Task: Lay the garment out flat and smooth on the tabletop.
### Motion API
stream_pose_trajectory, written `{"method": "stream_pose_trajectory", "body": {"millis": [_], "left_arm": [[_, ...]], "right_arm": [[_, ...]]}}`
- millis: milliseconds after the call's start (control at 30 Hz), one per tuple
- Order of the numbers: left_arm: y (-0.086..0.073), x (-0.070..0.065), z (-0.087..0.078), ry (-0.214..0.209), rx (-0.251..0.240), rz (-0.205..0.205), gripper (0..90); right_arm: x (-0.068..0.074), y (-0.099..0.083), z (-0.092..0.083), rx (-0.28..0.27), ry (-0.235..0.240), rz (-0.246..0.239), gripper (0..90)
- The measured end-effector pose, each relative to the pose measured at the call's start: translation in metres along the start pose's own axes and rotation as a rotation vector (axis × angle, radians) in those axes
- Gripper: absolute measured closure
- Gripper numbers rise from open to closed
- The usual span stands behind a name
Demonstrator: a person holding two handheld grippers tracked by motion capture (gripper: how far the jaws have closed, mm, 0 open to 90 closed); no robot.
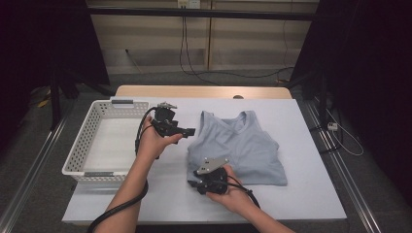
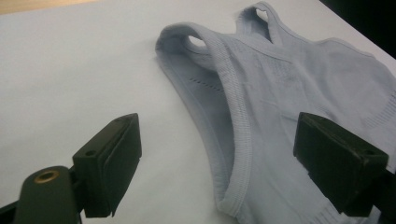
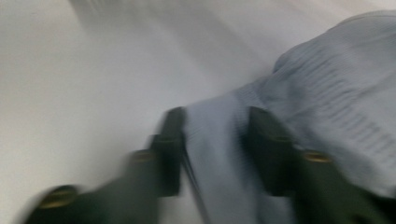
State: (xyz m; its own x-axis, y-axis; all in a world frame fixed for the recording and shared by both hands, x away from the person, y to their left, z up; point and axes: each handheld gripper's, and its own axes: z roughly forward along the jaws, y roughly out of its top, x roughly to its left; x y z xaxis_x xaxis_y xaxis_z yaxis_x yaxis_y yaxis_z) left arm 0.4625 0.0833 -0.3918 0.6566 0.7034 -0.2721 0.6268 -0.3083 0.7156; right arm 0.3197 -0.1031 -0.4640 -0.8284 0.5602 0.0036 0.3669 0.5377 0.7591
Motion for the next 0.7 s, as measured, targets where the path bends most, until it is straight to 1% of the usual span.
{"method": "stream_pose_trajectory", "body": {"millis": [67,100,133,167,200,267,333,400,467,500,567,633,667,700], "left_arm": [[0.001,0.0,0.001,0.011,-0.005,-0.001,16.0],[0.002,0.001,0.001,0.008,-0.004,-0.008,16.2],[0.002,0.001,0.002,0.011,-0.002,-0.006,16.2],[0.002,0.001,0.003,0.014,-0.003,-0.001,16.6],[0.003,0.002,0.004,0.011,-0.005,0.005,17.4],[0.004,0.003,0.006,0.022,-0.016,0.006,18.3],[0.005,0.005,0.008,0.021,-0.031,0.012,19.4],[0.006,0.006,0.011,0.028,-0.031,0.014,19.9],[0.008,0.007,0.014,0.032,-0.042,0.02,21.3],[0.009,0.007,0.017,0.034,-0.046,0.017,22.1],[0.011,0.006,0.023,0.034,-0.046,0.014,22.8],[0.013,0.005,0.028,0.034,-0.039,0.024,23.2],[0.014,0.004,0.031,0.03,-0.044,0.02,23.3],[0.014,0.004,0.033,0.026,-0.039,0.024,23.3]], "right_arm": [[-0.003,0.0,0.0,-0.002,0.002,0.014,81.6],[-0.003,0.0,0.0,-0.002,-0.001,0.013,82.4],[-0.003,0.0,0.0,-0.001,-0.003,0.009,83.1],[-0.003,0.001,0.0,-0.001,-0.001,0.017,83.7],[-0.004,0.001,-0.001,-0.003,0.007,0.029,84.1],[-0.005,0.0,-0.002,-0.008,0.027,0.046,84.5],[-0.003,0.0,-0.003,-0.007,0.047,0.045,84.6],[-0.001,-0.001,-0.005,-0.011,0.068,0.047,85.0],[0.002,-0.001,-0.007,-0.02,0.101,0.054,85.1],[0.004,-0.001,-0.008,-0.025,0.107,0.053,85.1],[0.006,0.0,-0.01,-0.025,0.103,0.039,85.2],[0.005,0.0,-0.011,-0.026,0.092,0.034,85.3],[0.004,-0.001,-0.012,-0.031,0.08,0.031,85.3],[0.003,-0.002,-0.011,-0.031,0.089,0.037,85.4]]}}
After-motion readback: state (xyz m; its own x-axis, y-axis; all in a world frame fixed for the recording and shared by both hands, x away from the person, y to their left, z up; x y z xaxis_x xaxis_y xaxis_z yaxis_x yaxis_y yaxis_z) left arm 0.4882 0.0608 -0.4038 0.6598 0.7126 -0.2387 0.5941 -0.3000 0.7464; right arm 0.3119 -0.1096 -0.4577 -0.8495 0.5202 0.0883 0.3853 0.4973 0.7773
